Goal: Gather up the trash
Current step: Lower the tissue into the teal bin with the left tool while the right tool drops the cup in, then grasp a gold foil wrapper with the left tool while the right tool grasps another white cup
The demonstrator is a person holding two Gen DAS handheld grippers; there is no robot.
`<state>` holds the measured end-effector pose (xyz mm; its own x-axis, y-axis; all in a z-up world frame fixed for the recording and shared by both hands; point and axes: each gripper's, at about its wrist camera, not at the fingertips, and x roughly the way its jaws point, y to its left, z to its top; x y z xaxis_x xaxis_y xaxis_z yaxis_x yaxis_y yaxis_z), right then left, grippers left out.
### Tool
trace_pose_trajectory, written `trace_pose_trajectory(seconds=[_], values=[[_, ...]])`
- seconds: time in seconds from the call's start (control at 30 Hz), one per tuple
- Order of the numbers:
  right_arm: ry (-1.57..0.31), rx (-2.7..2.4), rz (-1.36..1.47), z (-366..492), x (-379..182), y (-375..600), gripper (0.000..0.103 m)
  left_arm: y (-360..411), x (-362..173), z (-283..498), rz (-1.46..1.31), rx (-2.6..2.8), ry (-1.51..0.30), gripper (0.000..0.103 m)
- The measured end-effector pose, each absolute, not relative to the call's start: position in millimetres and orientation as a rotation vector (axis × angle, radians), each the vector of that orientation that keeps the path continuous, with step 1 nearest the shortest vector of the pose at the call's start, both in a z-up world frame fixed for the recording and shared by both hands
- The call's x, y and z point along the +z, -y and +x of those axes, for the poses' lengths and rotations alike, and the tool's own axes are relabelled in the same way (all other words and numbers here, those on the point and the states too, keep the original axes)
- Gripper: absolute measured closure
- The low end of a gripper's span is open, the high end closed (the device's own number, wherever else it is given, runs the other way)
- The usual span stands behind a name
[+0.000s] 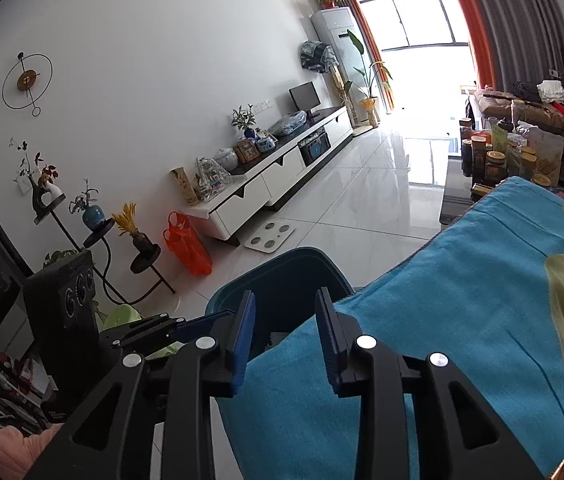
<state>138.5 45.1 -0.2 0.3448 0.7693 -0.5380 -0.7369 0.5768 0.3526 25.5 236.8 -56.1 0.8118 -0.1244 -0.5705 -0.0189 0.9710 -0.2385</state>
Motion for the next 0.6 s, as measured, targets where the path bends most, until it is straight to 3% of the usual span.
trace_pose_trajectory(seconds=[0.47, 0.6], values=[[-0.677, 0.75, 0.169, 111.6, 0.6, 95.2, 0.064, -115.1, -43.4, 21.0, -0.173, -0.391, -0.642, 0.055], [-0.672, 0.645, 0.206, 99.6, -5.7, 144.3, 0.063, -83.3, -46.3, 22.1, -0.153, -0.468, -0.66, 0.045]])
